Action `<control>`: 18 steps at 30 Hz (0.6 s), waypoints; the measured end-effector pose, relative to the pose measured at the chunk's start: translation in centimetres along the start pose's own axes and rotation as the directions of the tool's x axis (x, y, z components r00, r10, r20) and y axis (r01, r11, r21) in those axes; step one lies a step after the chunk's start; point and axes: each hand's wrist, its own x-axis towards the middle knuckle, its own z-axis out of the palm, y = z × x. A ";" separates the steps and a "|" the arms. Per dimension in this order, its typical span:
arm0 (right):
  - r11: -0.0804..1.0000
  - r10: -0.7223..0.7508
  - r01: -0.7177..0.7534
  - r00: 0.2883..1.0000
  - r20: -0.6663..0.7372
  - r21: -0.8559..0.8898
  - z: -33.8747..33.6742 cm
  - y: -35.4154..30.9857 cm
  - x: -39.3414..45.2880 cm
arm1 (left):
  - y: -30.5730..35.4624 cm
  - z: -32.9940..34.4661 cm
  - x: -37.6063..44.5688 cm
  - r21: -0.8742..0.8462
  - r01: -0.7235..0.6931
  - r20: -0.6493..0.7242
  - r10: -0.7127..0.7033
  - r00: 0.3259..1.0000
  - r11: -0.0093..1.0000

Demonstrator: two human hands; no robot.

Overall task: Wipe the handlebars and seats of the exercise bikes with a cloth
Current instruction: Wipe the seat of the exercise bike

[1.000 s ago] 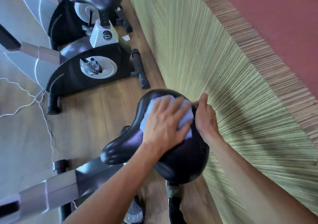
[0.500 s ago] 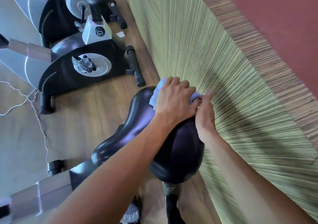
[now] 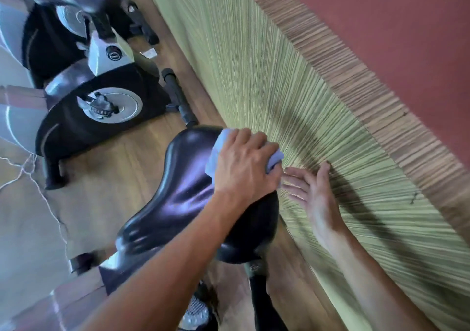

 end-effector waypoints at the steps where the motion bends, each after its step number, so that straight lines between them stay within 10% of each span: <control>1: 1.000 0.003 -0.002 1.000 -0.010 0.023 -0.1 0.0 -0.1 | 1.7 0.3 -1.6 -0.041 -0.112 0.030 0.114 0.993 0.993; 6: 0.999 -0.011 0.012 0.999 -0.034 0.030 -0.7 0.5 -0.9 | -1.2 -0.5 -3.6 -0.159 -0.639 0.168 0.658 0.734 0.753; 9: 1.000 0.008 -0.008 0.999 -0.050 0.001 -1.4 1.7 -1.6 | -4.3 -1.1 2.8 0.086 -0.305 0.095 0.297 0.950 0.949; 11: 1.000 0.011 -0.011 0.998 -0.066 0.002 -2.0 2.5 -2.2 | -2.7 -1.2 5.8 0.334 -0.161 0.292 0.060 0.955 0.929; 18: 1.000 0.003 -0.002 0.993 -0.122 0.010 -3.4 4.3 -3.5 | 5.6 0.3 -1.6 0.038 -0.765 0.677 0.547 0.493 0.643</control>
